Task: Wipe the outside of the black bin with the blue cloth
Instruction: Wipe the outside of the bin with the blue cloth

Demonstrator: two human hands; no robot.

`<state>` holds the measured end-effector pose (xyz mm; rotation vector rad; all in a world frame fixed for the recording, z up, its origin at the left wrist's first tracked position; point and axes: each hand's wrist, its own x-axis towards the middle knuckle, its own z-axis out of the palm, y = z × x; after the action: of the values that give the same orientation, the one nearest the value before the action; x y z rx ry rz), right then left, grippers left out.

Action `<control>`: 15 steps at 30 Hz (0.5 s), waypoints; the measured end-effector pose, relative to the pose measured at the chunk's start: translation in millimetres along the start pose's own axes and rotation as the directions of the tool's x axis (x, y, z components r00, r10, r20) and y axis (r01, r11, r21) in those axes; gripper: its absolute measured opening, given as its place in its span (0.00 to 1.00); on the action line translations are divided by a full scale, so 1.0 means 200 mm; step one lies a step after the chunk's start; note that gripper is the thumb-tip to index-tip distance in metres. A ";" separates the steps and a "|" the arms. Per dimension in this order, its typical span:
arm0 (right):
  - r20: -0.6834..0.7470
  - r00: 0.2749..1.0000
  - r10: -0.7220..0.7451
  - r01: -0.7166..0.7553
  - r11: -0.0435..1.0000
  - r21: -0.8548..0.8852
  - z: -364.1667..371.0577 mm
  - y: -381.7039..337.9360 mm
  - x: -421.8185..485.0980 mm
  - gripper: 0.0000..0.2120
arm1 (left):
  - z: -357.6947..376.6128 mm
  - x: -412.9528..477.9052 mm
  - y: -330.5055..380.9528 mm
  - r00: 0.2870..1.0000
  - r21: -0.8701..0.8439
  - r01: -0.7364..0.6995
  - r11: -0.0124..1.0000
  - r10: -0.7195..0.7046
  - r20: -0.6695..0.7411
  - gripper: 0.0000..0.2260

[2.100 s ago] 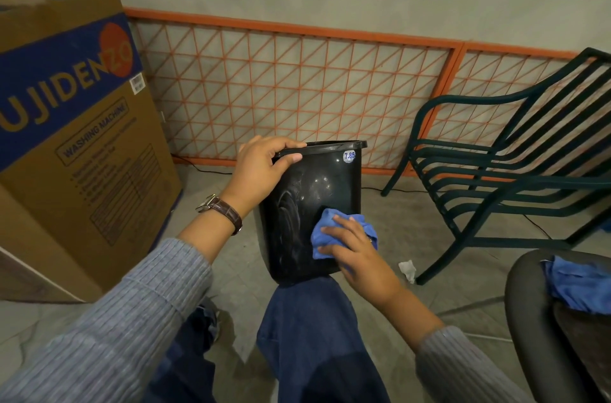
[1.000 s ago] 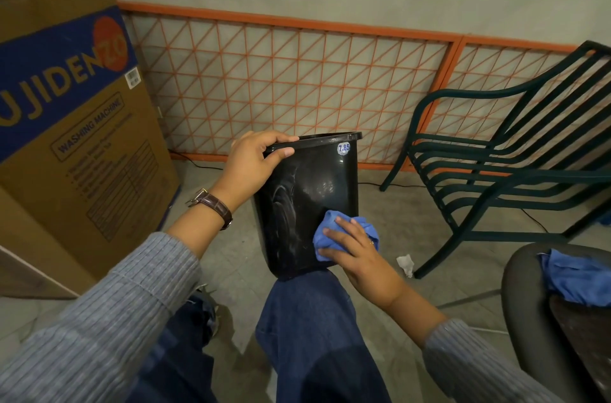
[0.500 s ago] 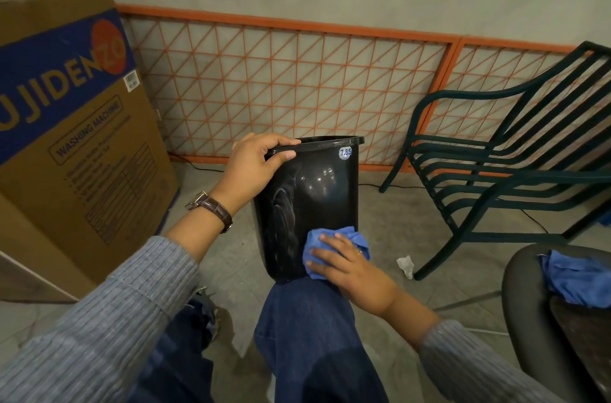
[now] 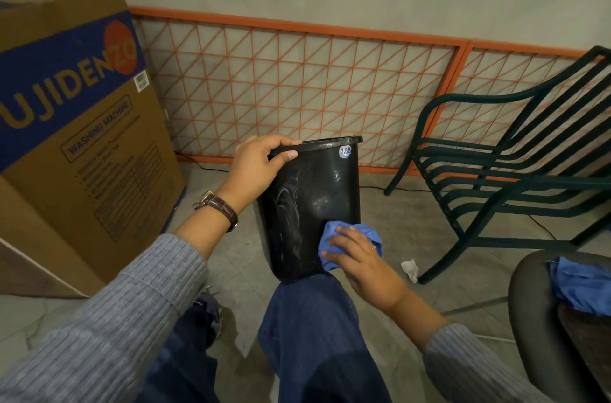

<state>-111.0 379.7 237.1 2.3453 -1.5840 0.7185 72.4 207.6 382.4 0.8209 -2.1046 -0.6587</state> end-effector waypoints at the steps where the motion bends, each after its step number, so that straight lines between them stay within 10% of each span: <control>1: -0.027 0.998 0.061 -0.061 0.998 0.012 -0.01 0.00 0.02 0.17 | 0.00 0.00 -0.01 1.000 -0.004 0.004 1.000 -0.004 -0.004 0.09; 11: 0.038 0.994 -0.104 0.104 0.994 -0.016 0.04 -0.01 0.02 0.14 | 0.01 0.01 -0.01 1.000 -0.011 0.011 1.000 -0.011 0.019 0.09; 15: -0.059 0.993 0.102 -0.100 0.994 0.038 0.00 -0.02 0.09 0.15 | 0.03 0.02 -0.01 1.000 -0.009 0.017 1.000 -0.017 0.010 0.09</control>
<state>-102.2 366.5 246.7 2.2579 -1.6875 0.8371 66.8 204.8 379.0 0.8328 -2.1046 -0.6825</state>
